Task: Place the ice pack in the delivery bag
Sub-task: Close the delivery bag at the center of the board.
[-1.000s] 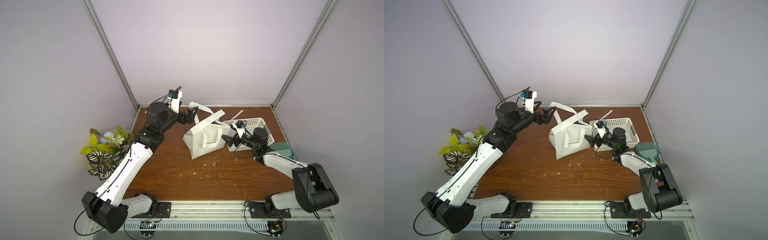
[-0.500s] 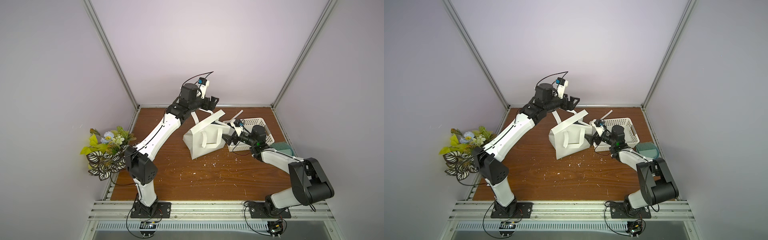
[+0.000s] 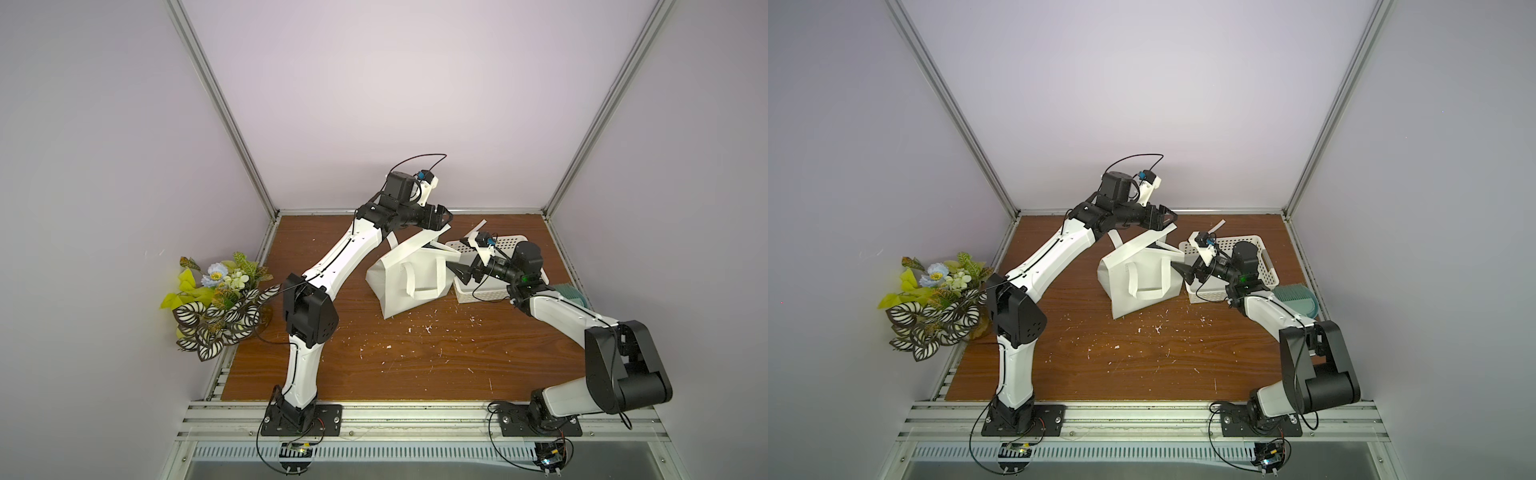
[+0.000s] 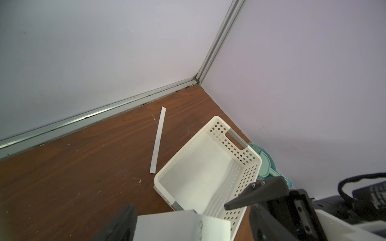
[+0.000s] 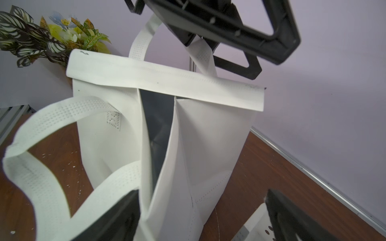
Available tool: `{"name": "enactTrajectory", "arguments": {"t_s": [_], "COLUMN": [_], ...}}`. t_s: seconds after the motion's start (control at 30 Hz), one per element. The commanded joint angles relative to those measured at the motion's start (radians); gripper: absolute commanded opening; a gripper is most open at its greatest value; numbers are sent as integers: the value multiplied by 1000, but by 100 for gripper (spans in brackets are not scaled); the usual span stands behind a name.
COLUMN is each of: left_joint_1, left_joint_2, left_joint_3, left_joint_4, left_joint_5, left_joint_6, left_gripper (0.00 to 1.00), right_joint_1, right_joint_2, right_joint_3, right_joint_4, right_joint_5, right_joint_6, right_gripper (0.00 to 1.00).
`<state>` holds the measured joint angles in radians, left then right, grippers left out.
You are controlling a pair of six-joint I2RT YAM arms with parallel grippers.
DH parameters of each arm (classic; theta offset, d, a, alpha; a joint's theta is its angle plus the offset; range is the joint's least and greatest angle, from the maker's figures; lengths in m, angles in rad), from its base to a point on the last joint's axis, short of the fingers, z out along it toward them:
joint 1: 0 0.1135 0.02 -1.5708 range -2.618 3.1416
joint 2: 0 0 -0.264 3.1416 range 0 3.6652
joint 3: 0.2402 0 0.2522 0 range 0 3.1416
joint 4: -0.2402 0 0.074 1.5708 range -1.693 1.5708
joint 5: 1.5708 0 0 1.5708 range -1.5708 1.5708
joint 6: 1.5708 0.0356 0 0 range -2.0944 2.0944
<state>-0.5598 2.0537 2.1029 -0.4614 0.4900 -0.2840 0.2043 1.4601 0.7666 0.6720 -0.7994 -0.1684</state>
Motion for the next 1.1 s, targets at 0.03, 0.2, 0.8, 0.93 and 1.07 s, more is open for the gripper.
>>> {"name": "enactTrajectory", "arguments": {"t_s": [0.03,0.2,0.8,0.93,1.07], "left_joint_1": [-10,-10,-11,-11,-11], "left_joint_2": [3,2,-31,-41,-49], "left_joint_3": [-3,-34,-123,-133,-135], "left_joint_4": [-17,-22,-36,-35,-43], "left_joint_5": [91,149,291,304,293], "left_joint_6": [-6,7,29,38,44], "left_gripper": [84,83,76,75,74], "right_joint_1": [0,-3,-12,-11,-9], "right_joint_2": [8,57,266,324,377], "right_joint_3": [65,107,228,253,264], "right_joint_4": [-15,12,241,389,547], "right_joint_5": [-77,-87,-239,-310,-354], "right_joint_6": [4,12,183,334,477], "right_gripper": [99,99,97,92,88]}}
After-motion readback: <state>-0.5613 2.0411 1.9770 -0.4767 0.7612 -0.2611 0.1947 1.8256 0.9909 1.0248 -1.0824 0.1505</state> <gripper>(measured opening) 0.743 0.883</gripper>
